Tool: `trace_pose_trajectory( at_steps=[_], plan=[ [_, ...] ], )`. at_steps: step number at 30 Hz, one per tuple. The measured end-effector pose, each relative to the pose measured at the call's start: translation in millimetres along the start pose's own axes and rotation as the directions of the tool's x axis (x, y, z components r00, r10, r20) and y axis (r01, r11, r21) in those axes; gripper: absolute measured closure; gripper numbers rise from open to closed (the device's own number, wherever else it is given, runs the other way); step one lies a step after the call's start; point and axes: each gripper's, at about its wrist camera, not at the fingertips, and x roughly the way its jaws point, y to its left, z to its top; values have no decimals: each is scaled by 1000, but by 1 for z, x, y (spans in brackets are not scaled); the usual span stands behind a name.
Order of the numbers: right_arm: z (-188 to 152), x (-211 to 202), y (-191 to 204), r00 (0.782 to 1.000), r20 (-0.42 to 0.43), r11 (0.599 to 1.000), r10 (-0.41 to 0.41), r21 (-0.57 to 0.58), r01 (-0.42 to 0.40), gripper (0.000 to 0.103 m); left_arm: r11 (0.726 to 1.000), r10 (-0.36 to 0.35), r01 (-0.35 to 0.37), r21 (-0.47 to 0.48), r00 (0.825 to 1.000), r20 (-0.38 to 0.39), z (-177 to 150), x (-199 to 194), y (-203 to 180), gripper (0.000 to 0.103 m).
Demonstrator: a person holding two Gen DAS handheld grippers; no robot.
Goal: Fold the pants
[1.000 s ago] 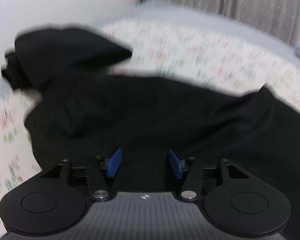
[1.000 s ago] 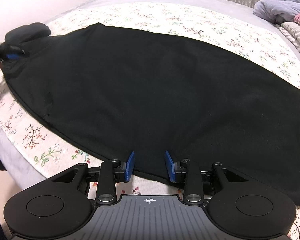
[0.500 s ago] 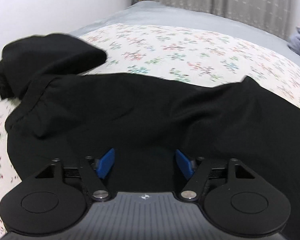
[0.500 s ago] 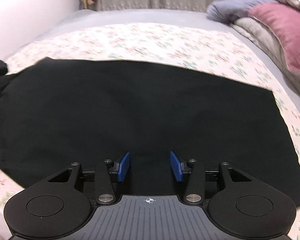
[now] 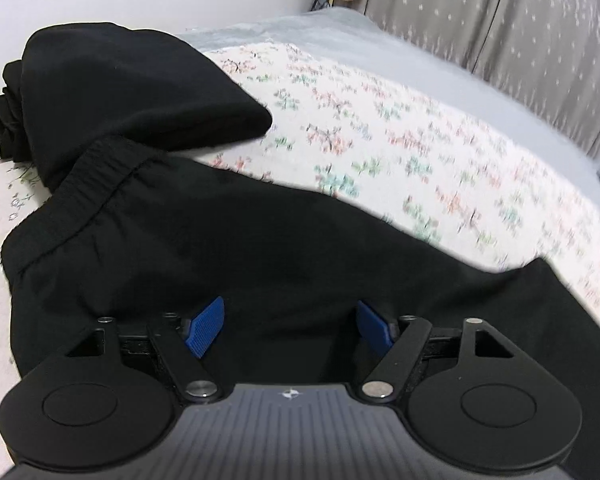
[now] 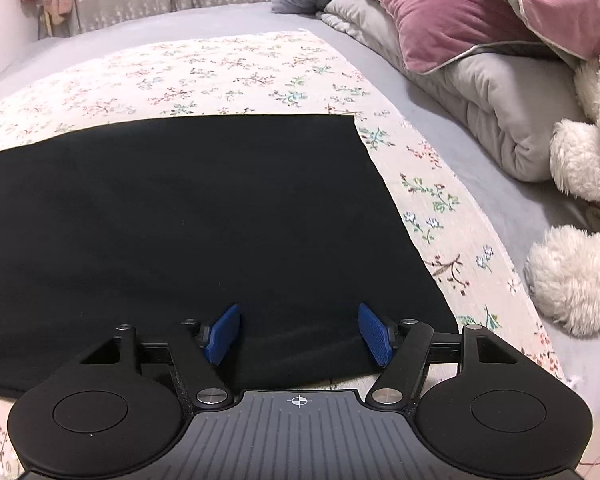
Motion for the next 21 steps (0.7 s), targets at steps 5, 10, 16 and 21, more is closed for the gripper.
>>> trace_pose_trajectory(
  at_steps=[5,10,16,21],
  plan=[
    [10,9,2,1000,7,1000,-8,-5,8,37,988,-122,118,100,992,34,-5,-12,-35,15],
    [11,6,5,1000,11,1000,7,2,-7,37,937,-179,161,311,983,29,-18,-2,-87,15],
    [7,6,-3,999,1,997,54,56,-54,37,936,-76,55,348,996,45,-18,37,-108,14],
    [4,6,-19,998,3,994,58,94,-58,38,944,-28,8,331,998,54,-8,45,-105,14]
  ],
)
